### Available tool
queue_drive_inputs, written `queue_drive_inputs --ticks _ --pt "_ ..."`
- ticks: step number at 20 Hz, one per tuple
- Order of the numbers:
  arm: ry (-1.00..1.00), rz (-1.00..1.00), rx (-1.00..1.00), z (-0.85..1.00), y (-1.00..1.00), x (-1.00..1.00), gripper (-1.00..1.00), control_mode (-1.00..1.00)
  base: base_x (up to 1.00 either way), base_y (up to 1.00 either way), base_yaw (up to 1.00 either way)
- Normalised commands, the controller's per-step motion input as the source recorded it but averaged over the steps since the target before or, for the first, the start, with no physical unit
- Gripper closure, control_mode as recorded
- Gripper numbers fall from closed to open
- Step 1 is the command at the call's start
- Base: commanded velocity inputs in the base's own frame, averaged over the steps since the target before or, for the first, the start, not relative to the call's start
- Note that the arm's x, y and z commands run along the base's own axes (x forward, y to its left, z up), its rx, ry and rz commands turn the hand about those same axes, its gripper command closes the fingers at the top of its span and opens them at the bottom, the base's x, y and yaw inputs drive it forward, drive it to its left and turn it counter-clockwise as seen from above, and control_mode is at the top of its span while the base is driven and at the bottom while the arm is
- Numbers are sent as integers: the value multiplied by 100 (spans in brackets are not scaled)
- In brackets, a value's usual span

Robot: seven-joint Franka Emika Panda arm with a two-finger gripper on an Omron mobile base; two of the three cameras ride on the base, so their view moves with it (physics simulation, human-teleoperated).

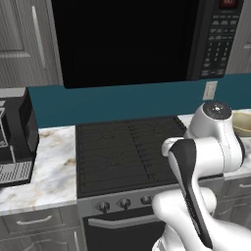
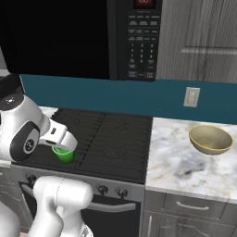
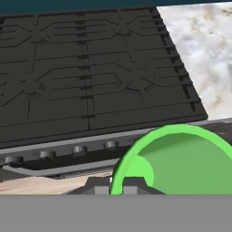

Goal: Pick the cup and bowl from the counter and place them on the counter next to the sink.

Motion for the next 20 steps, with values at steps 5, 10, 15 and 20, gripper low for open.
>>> queue_drive_inputs --ticks 5,10,15,20 --pt "0 0 0 0 0 0 100 100 -99 0 -3" --pt "0 0 0 0 0 0 100 100 -87 0 -9" --pt "0 0 0 0 0 0 100 100 -26 2 -25" --pt "0 0 0 0 0 0 100 100 11 3 -59"
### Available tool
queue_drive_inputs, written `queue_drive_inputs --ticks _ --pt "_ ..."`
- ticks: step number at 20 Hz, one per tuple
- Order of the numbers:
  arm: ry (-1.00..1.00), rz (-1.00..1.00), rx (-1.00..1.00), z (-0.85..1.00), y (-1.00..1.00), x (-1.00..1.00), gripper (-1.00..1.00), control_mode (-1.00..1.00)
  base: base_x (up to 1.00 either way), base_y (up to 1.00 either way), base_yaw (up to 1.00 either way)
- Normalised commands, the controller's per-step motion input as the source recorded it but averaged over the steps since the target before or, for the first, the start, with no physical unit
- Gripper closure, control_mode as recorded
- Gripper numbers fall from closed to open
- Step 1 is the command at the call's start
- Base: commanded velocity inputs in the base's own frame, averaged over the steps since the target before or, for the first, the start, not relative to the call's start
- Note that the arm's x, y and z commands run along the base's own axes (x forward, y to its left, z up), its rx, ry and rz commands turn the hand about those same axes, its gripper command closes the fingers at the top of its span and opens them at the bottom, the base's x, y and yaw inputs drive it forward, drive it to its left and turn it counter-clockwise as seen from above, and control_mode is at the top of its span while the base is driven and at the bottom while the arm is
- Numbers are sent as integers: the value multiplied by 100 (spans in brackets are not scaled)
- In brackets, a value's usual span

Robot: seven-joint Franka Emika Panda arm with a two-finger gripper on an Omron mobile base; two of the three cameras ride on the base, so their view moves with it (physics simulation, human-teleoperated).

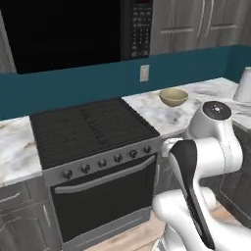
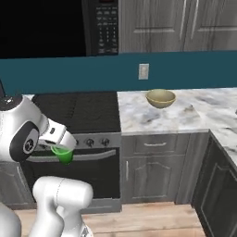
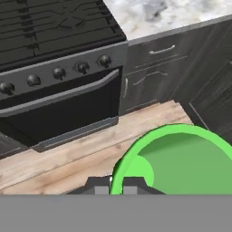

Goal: Pick the cup and bowl from the counter and place them on the counter next to the sink.

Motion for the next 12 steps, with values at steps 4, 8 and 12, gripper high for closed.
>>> queue_drive_inputs --ticks 4,8,12 --pt "0 0 0 0 0 0 100 100 22 0 -83" --pt "0 0 0 0 0 0 100 100 23 0 -83" --pt "0 0 0 0 0 0 100 100 12 0 -79"
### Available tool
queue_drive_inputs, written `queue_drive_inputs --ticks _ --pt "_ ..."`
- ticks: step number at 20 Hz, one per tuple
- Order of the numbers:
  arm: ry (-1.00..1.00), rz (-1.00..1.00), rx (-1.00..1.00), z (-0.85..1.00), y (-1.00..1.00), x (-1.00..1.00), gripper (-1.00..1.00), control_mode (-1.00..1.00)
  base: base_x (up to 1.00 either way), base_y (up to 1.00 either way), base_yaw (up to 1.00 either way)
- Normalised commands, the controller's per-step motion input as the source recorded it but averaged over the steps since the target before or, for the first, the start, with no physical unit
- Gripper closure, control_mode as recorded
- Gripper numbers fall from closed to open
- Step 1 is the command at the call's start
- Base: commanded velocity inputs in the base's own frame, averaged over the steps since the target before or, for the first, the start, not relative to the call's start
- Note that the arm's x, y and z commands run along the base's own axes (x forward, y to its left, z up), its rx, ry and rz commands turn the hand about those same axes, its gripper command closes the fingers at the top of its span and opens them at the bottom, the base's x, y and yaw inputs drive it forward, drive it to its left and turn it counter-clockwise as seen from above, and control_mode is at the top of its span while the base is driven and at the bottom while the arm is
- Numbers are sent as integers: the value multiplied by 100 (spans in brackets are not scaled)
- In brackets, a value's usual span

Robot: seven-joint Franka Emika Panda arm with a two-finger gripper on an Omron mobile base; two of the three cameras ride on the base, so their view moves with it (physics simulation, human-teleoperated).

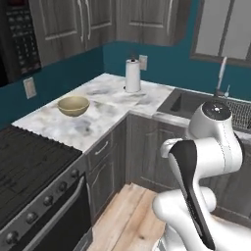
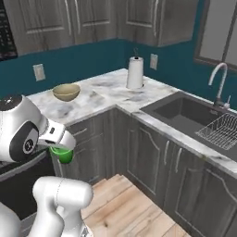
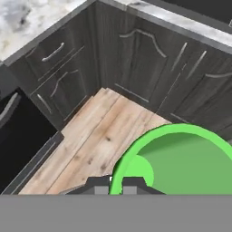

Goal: Pick the cup and bowl from the counter and place them on the counter next to the sink.

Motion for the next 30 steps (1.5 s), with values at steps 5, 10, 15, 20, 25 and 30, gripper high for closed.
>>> queue_drive_inputs --ticks 5,10,15,20,25,30 --pt "0 0 0 0 0 0 100 100 2 0 -74" --pt "0 0 0 0 0 0 100 100 0 0 -72" --pt "0 0 0 0 0 0 100 100 7 0 -69" --pt "0 0 0 0 0 0 100 100 27 -5 -30" --pt "0 0 0 0 0 0 100 100 62 -25 2" --pt "0 0 0 0 0 0 100 100 75 -35 6"
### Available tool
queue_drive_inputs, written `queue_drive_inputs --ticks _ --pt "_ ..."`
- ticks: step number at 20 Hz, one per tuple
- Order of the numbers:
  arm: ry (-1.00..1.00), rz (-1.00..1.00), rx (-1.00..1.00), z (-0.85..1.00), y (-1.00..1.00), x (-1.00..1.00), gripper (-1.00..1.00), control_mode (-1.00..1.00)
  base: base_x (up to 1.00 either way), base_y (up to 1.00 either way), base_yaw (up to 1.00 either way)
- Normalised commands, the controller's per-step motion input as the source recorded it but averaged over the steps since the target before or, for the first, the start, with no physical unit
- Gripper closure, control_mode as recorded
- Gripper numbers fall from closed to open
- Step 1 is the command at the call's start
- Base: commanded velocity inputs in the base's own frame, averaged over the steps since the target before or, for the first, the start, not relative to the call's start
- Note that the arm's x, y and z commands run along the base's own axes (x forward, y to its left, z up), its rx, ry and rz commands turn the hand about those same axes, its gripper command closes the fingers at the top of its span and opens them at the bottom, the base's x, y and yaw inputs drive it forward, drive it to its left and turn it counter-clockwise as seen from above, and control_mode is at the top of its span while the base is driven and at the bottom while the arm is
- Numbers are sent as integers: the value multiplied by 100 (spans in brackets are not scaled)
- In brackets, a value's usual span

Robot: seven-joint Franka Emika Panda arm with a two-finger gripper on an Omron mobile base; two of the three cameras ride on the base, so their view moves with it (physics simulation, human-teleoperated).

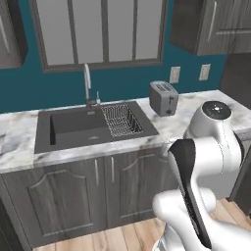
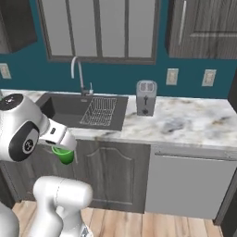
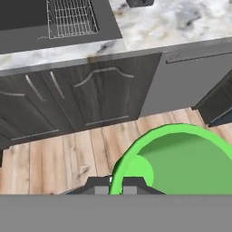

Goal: Pick the cup and bowl from the counter and place them on the counter next to the sink.

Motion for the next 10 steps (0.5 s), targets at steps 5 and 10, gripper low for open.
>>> queue_drive_inputs --ticks 5,10 --pt "0 0 0 0 0 0 100 100 53 -40 1" --pt "0 0 0 0 0 0 100 100 38 -34 -3"
